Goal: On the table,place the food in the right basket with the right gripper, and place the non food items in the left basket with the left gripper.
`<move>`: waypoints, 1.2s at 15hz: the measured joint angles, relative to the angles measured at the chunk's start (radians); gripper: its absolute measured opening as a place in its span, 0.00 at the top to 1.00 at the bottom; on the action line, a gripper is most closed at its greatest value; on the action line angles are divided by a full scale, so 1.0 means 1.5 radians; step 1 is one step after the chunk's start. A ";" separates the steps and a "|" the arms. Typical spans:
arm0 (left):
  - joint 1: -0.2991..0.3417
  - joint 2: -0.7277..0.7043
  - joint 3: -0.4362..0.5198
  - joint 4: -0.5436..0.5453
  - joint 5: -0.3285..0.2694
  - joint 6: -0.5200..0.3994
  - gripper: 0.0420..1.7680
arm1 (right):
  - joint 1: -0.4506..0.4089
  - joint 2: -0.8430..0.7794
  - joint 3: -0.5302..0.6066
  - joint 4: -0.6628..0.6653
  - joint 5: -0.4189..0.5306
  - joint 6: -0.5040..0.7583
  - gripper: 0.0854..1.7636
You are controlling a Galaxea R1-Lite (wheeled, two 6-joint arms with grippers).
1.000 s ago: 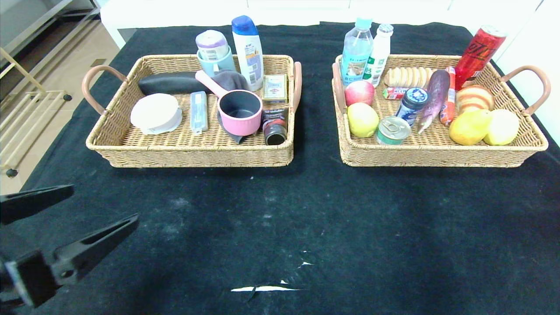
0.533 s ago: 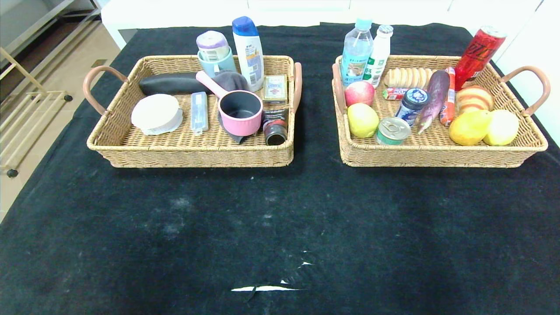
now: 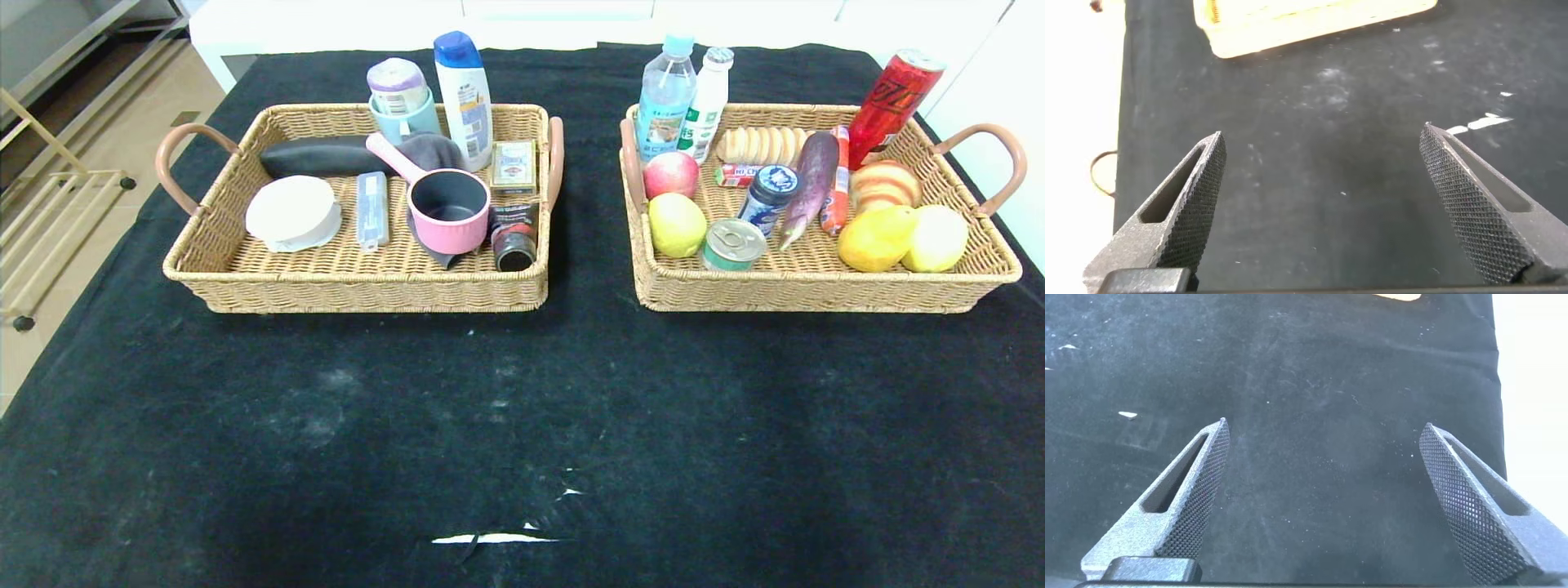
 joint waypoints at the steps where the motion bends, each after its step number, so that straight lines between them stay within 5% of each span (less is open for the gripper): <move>1: 0.006 -0.015 0.011 -0.002 -0.008 0.000 0.03 | 0.000 -0.007 0.005 -0.001 -0.001 0.000 0.04; 7: 0.021 -0.134 0.149 -0.069 -0.073 -0.004 0.03 | 0.001 -0.089 0.103 -0.102 -0.009 0.035 0.04; 12: 0.022 -0.167 0.344 -0.300 -0.010 -0.004 0.03 | 0.002 -0.108 0.279 -0.344 -0.051 0.055 0.04; 15: 0.022 -0.170 0.427 -0.357 0.060 -0.034 0.03 | 0.002 -0.109 0.433 -0.534 -0.062 0.023 0.04; 18: 0.022 -0.170 0.482 -0.371 0.077 -0.050 0.03 | 0.002 -0.109 0.478 -0.490 -0.080 0.003 0.04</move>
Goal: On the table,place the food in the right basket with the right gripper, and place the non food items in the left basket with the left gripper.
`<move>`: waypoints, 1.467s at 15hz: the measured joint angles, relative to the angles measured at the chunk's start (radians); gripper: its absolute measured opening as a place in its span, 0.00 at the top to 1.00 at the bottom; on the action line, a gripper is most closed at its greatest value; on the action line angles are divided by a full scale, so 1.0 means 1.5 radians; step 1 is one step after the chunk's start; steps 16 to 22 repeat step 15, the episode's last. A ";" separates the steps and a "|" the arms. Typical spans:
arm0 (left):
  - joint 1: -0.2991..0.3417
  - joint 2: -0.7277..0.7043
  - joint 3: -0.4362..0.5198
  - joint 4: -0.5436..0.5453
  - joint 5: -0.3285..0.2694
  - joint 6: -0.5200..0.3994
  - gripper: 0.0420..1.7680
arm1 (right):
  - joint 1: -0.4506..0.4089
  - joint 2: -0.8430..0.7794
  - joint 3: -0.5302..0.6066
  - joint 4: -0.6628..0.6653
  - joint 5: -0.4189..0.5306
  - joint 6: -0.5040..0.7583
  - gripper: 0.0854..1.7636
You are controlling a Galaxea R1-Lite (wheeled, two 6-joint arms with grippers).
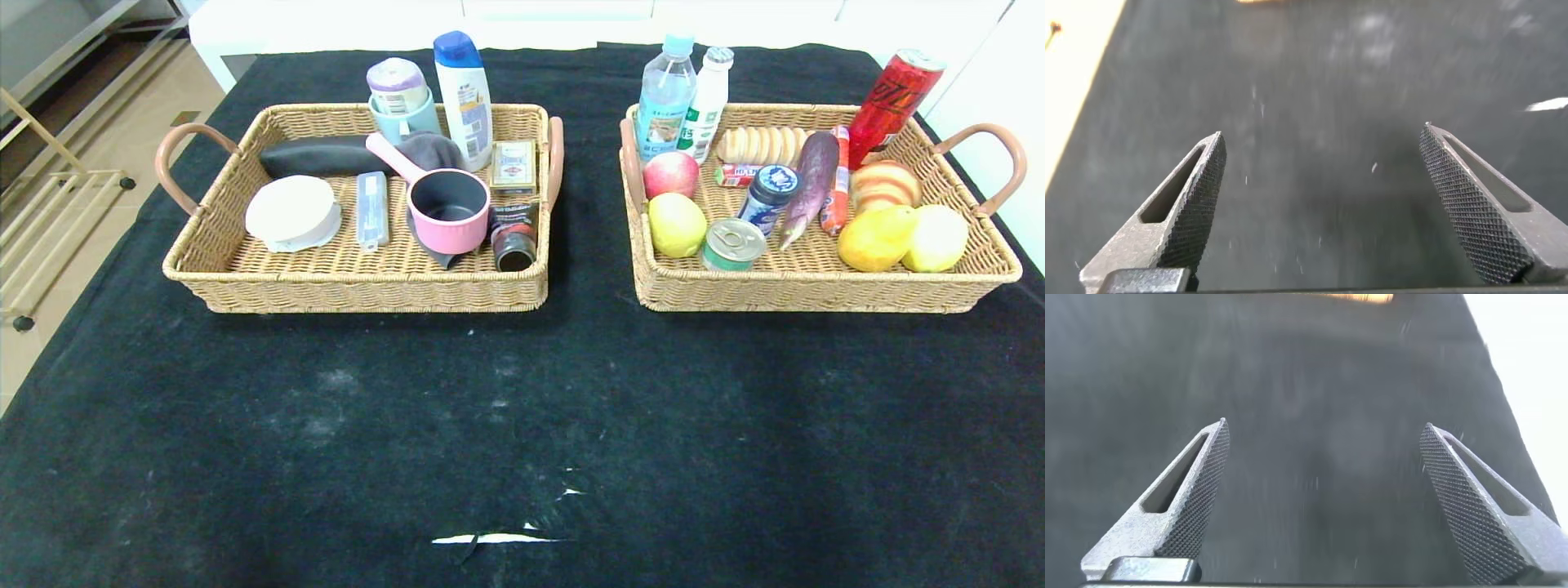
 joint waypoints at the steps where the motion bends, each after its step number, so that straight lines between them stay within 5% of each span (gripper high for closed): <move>1: 0.000 0.000 0.007 0.002 0.000 -0.009 0.03 | 0.000 0.000 0.004 0.011 0.003 0.004 0.04; 22: 0.000 0.000 0.025 0.029 -0.018 -0.058 0.03 | 0.001 0.000 0.007 0.048 0.016 0.072 0.04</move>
